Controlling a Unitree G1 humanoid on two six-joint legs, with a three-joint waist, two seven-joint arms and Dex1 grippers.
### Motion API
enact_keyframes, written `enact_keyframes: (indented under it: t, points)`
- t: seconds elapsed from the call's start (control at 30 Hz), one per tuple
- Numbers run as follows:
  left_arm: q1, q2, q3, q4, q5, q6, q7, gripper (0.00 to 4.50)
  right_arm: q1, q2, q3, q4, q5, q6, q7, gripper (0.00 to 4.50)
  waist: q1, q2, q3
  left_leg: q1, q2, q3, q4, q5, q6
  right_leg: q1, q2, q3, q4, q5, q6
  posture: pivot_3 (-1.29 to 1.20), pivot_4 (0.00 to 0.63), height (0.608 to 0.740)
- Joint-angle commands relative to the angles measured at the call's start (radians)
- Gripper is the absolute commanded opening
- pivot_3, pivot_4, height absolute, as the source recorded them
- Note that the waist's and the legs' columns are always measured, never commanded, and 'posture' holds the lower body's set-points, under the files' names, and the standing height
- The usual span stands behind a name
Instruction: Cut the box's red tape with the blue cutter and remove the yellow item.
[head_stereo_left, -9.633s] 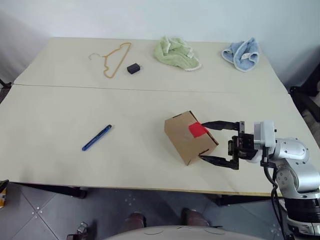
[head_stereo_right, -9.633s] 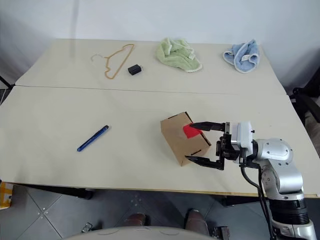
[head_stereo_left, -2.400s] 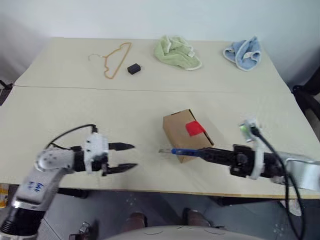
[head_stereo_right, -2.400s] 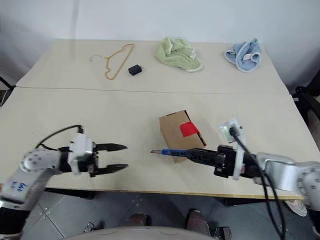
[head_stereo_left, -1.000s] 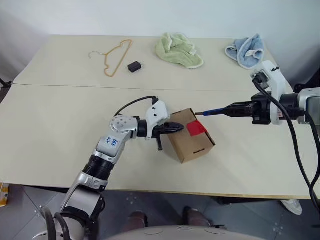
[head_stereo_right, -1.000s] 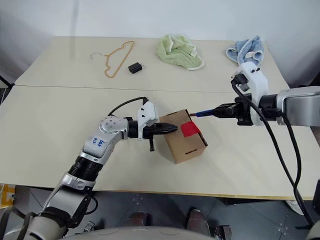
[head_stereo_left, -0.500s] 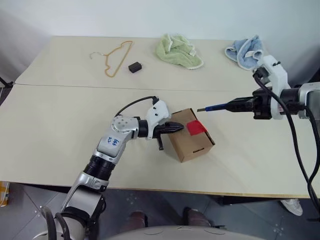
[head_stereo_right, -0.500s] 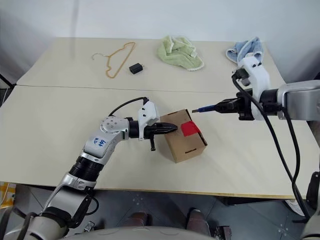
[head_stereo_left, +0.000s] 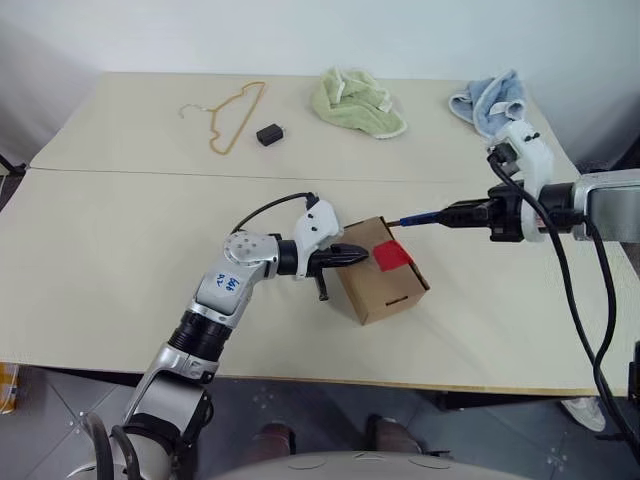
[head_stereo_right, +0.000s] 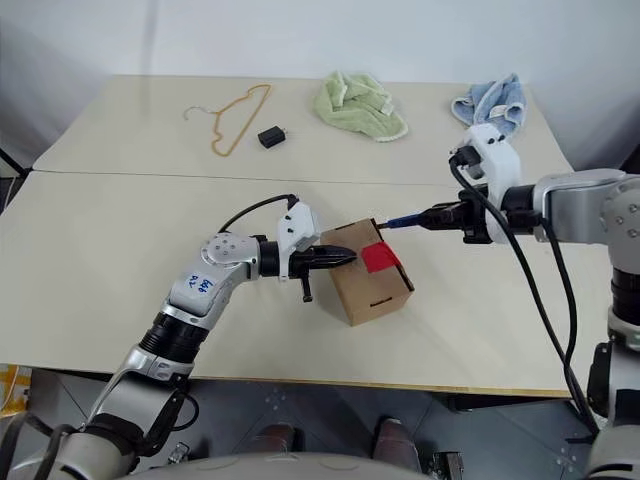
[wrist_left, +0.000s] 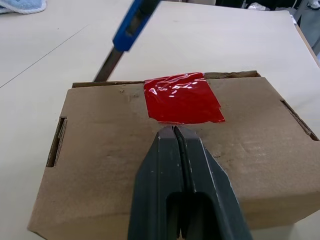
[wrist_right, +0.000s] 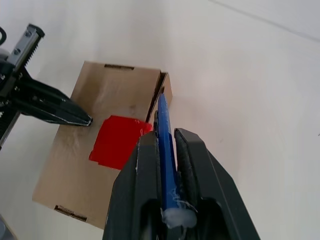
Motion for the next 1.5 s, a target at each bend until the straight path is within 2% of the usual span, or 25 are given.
enact_keyframes:
  t: [0.03,0.63,0.93,1.5]
  points:
    - [0.017,0.010,-0.018,-0.016,0.018,0.017,-0.003,0.00,0.002,-0.001,-0.049,-0.036,-0.012,0.007,0.021,0.15,-0.001,0.000,0.000,0.000,0.000,0.000,0.000,0.000,0.000,0.000,0.000,0.000,0.000,0.000,0.000,0.00,0.150,0.740]
    - [0.032,0.009,-0.019,-0.039,0.019,0.036,-0.001,0.00,-0.086,0.020,-0.096,-0.012,-0.065,0.031,0.057,0.15,-0.001,0.000,0.000,0.000,0.000,0.000,0.000,0.000,0.000,0.000,0.000,0.000,0.000,0.000,0.000,0.00,0.150,0.740]
    - [0.025,0.009,-0.021,-0.033,0.023,0.036,-0.002,0.00,-0.014,0.049,-0.117,-0.081,-0.060,0.078,0.052,0.15,-0.001,0.000,0.000,0.000,0.000,0.000,0.000,0.000,0.000,0.000,0.000,0.000,0.001,0.000,0.000,0.00,0.150,0.740]
    - [0.023,0.012,-0.022,-0.032,0.023,0.041,-0.008,0.00,0.062,0.006,-0.153,-0.114,-0.067,0.092,0.080,0.15,-0.001,0.000,0.000,0.001,0.000,0.000,0.001,0.000,0.000,0.000,0.000,0.000,0.001,0.000,0.000,0.00,0.150,0.740]
